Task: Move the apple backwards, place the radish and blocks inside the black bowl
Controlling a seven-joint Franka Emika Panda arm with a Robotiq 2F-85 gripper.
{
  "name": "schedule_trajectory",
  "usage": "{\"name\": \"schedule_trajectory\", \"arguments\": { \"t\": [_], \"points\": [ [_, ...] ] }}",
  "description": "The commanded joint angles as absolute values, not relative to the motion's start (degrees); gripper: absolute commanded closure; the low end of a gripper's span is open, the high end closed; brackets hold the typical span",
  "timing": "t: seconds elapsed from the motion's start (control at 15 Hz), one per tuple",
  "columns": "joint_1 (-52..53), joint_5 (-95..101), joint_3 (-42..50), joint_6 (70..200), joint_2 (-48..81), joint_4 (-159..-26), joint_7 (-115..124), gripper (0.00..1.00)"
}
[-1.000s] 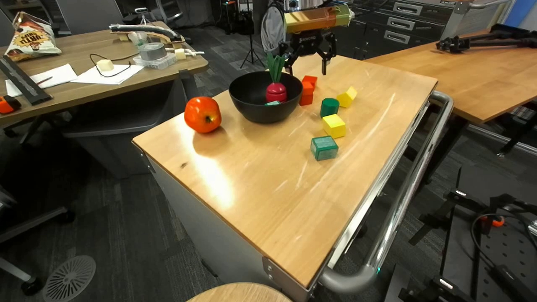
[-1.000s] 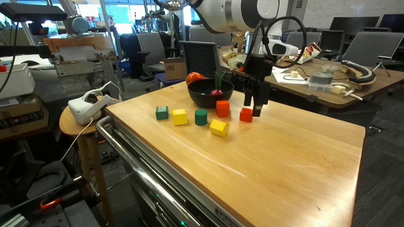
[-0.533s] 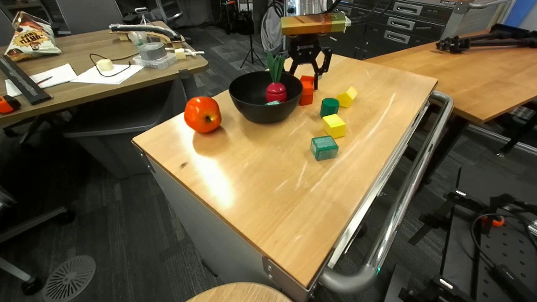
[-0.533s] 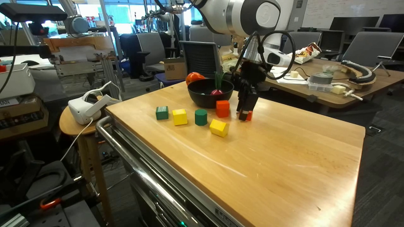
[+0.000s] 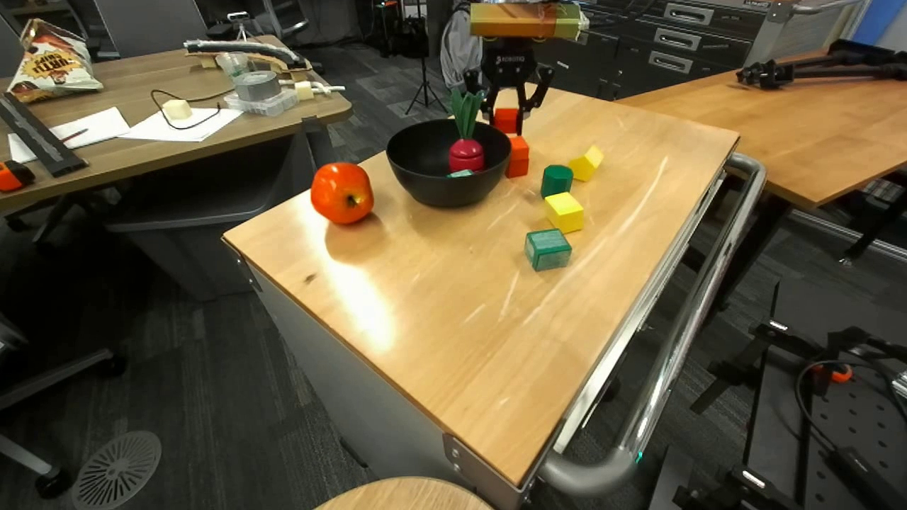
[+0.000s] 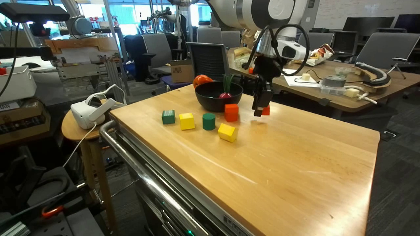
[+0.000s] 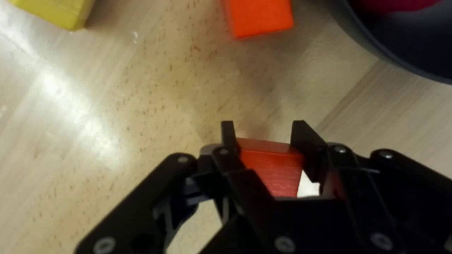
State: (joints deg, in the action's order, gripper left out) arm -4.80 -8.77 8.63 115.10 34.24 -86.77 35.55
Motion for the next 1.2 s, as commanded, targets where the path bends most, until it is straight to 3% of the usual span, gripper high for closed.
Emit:
{"name": "schedule_trajectory", "arguments": {
  "t": [0.0,0.33,0.67,1.13],
  "points": [
    [-3.23,-6.18,8.63,119.85,22.66,-94.86,30.32,0.81],
    [-0.32,-4.0,5.03,117.34,13.82,-97.84,22.77,0.81],
    [2.38,-3.52,0.26,112.82,18.52,-93.62,15.21,0.81],
    [4.21,3.0,0.73,106.23,30.6,-85.06,14.76,0.81]
  ]
}}
